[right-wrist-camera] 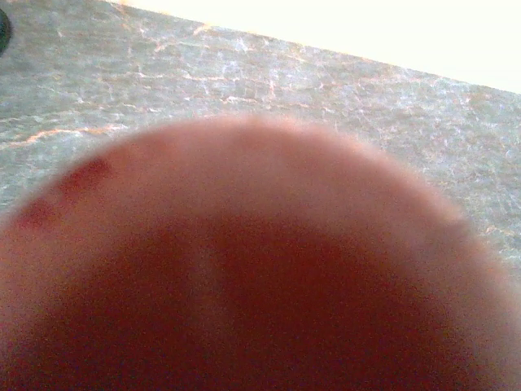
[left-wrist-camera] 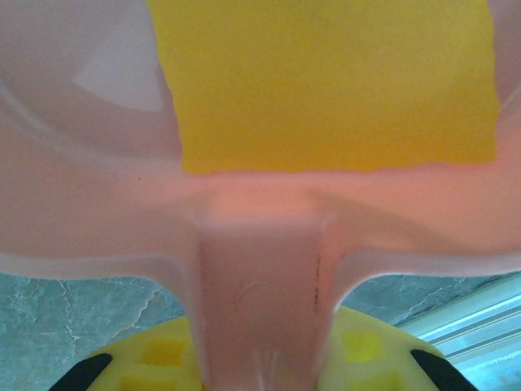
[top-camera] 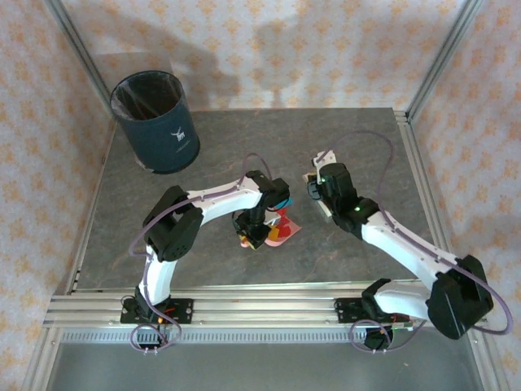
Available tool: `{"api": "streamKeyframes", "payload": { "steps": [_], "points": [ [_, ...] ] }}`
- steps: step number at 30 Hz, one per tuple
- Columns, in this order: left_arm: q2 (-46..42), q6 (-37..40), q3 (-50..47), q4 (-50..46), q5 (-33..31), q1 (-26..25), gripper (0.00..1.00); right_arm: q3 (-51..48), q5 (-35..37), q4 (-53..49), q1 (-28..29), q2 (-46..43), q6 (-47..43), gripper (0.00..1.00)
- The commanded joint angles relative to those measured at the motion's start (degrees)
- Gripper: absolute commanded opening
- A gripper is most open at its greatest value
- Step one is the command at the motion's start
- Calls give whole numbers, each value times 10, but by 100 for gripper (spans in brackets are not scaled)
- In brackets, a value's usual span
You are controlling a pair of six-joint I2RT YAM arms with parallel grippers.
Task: Sweep away the paper scraps from the table
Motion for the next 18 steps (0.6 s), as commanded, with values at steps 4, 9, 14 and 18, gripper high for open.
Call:
{"api": "streamKeyframes", "payload": {
  "steps": [4, 9, 14, 18],
  "points": [
    [-20, 5, -14, -15, -14, 3, 0, 43, -13, 61, 1, 66, 10, 0],
    [-20, 6, -15, -13, -13, 3, 0, 54, -91, 61, 2, 95, 0, 0],
    [-18, 6, -13, -12, -13, 3, 0, 58, -164, 43, 2, 106, -9, 0],
    [-17, 7, -12, -12, -13, 3, 0, 62, -210, 17, 2, 107, -16, 0]
  ]
}}
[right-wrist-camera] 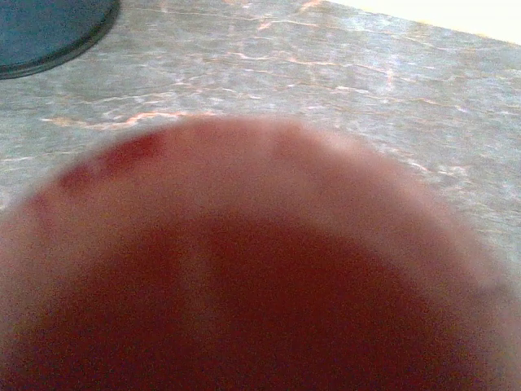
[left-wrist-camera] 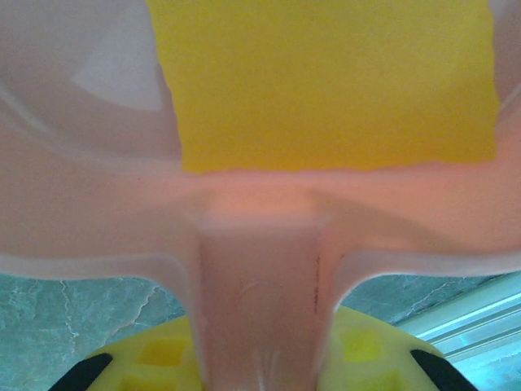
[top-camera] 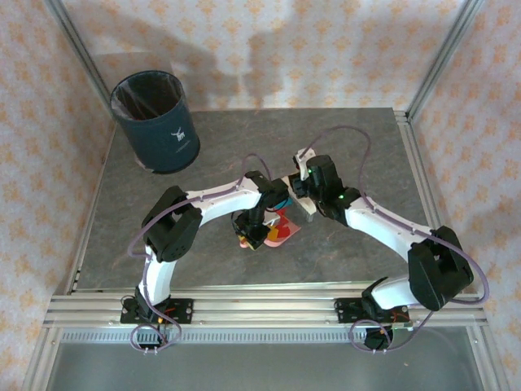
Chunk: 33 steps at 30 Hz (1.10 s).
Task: Sweep away the paper scraps from the table
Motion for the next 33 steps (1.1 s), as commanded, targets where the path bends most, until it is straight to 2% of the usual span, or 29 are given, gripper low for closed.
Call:
{"api": "streamKeyframes", "payload": {
  "steps": [1, 12, 16, 21, 33],
  "points": [
    [-14, 6, -7, -11, -13, 4, 0, 19, -65, -35, 2, 5, -10, 0],
    [-10, 9, -3, -13, -13, 4, 0, 10, -123, -106, 2, -36, -21, 0],
    [-12, 11, 0, -15, -13, 3, 0, 11, -125, -119, 2, -54, -19, 0],
    [-16, 14, -2, -17, -16, 3, 0, 5, -90, -110, 2, -78, -12, 0],
    [-51, 15, -17, -17, -47, 3, 0, -4, 56, -89, 2, -105, 16, 0]
  ]
}}
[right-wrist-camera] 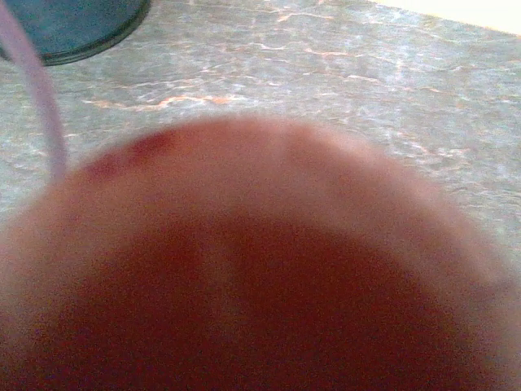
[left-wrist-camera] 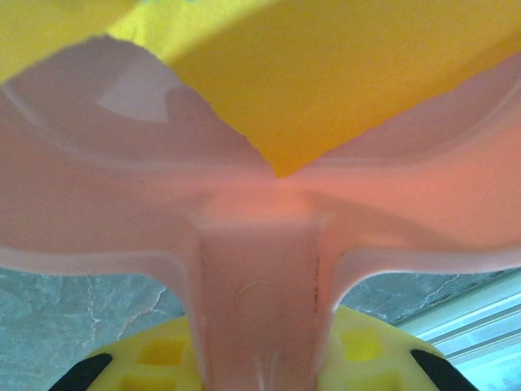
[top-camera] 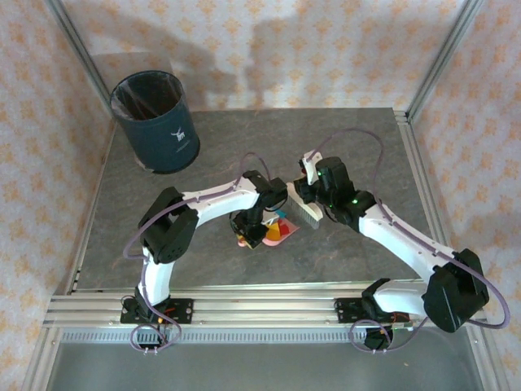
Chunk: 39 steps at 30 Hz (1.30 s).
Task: Sweep away the paper scraps from the table
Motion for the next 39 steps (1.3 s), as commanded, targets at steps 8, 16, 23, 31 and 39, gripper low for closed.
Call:
{"api": "streamKeyframes", "payload": {
  "steps": [8, 16, 23, 31, 39],
  "points": [
    [-29, 23, -38, -15, 6, 3, 0, 15, 79, 16, 2, 28, 36, 0],
    [-24, 20, -55, 1, 2, 2, 0, 27, 26, 28, 2, 73, 50, 0],
    [-10, 5, -34, 4, -11, 4, 0, 27, -62, 30, 2, 84, 43, 0],
    [3, 8, -14, 0, -13, 4, 0, 23, -134, 5, 3, 75, 35, 0],
    [9, 8, -5, -3, -30, 4, 0, 13, -145, -21, 3, 28, 27, 0]
  ]
}}
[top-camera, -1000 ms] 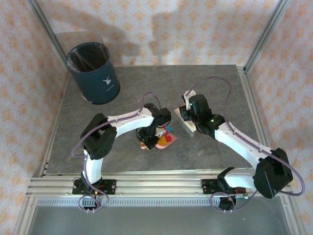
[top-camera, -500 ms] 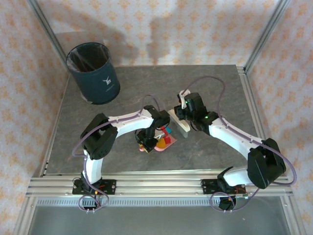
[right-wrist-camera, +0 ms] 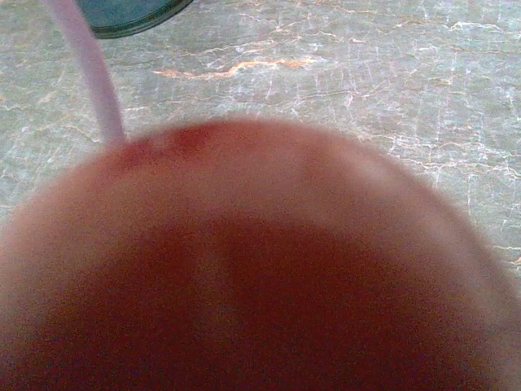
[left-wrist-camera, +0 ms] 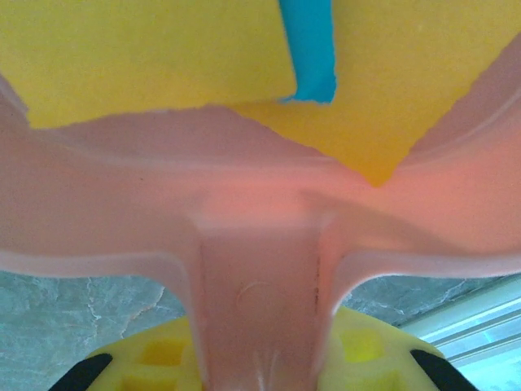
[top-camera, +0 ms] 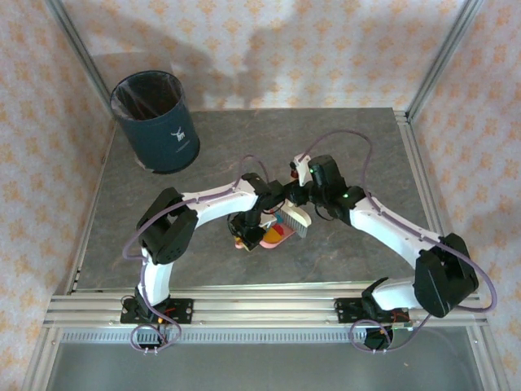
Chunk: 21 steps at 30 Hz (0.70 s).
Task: Sweep away the paper scraps from the table
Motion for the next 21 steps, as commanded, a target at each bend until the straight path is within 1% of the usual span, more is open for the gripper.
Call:
{"api": "streamKeyframes", "payload": {
  "steps": [1, 5, 11, 16, 19, 21],
  "points": [
    [10, -3, 16, -7, -27, 5, 0, -4, -22, -22, 3, -33, -10, 0],
    [9, 0, 24, -5, -25, 5, 0, -1, -11, -37, 3, -48, -14, 0],
    [7, 8, 24, -8, -22, 5, 0, -3, 84, -40, 3, -67, -8, 0],
    [-2, 12, 9, -2, -16, 5, 0, -23, 157, -4, 3, -77, 18, 0],
    [-7, 13, 4, 1, -10, 4, 0, -30, 181, 12, 3, -77, 31, 0],
    [-8, 13, 3, 4, -7, 4, 0, -30, 184, 10, 2, -69, 35, 0]
  ]
}}
